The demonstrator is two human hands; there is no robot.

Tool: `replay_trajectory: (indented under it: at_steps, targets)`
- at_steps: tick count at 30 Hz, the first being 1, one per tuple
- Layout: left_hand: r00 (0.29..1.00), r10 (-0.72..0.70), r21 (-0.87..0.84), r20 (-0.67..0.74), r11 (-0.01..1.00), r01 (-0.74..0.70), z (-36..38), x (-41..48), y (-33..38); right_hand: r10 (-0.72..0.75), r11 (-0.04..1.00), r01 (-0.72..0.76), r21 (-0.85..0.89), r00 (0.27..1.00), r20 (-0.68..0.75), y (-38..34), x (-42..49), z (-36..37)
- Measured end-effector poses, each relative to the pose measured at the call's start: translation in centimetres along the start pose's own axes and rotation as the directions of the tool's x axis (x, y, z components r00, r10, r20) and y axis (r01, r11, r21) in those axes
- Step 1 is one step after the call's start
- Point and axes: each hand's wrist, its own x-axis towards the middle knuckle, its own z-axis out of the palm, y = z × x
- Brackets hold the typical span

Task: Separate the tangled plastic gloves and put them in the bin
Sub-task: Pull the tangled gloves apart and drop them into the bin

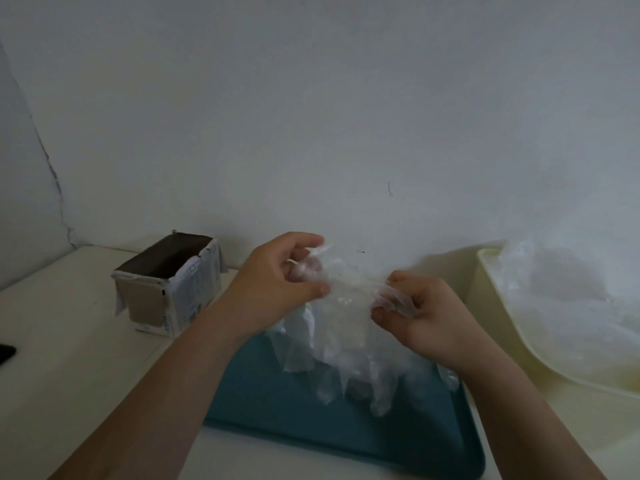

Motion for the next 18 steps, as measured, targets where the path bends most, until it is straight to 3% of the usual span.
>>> replay_trajectory:
  at_steps: [4, 6, 8, 11, 13, 18]
  targets:
    - [0.979, -0.134, -0.373, -0.156, 0.925, 0.067, -0.6, 0.9, -1.0, 0.108, 0.982, -0.098, 0.16, 0.993, -0.056, 1.0, 0.2, 0.0]
    - [0.949, -0.289, -0.687, -0.123, 0.715, 0.129, 0.0, 1.3, -1.5, 0.195, 0.939, -0.153, 0.307, 0.974, -0.112, 1.3, 0.2, 0.4]
    - [0.924, -0.381, -0.834, 0.042, 0.495, 0.242, 0.9, 1.3, -2.0, 0.29, 0.861, -0.183, 0.475, 0.943, -0.162, 1.3, 0.3, 0.8]
    - [0.904, -0.347, -0.762, 0.25, 0.506, 0.405, 2.5, 0.3, -2.4, 0.4, 0.738, -0.242, 0.629, 0.909, -0.12, 0.9, 0.4, 1.2]
    - [0.907, -0.288, -0.727, 0.306, 0.544, 0.418, 3.3, -0.2, -2.1, 0.4, 0.708, -0.291, 0.644, 0.916, -0.026, 0.7, 0.4, 1.3]
    - [0.929, -0.358, -0.675, 0.097, 0.662, 0.326, 3.1, 0.4, -2.3, 0.482, 0.617, -0.298, 0.729, 0.874, -0.05, 0.8, 0.4, 1.6]
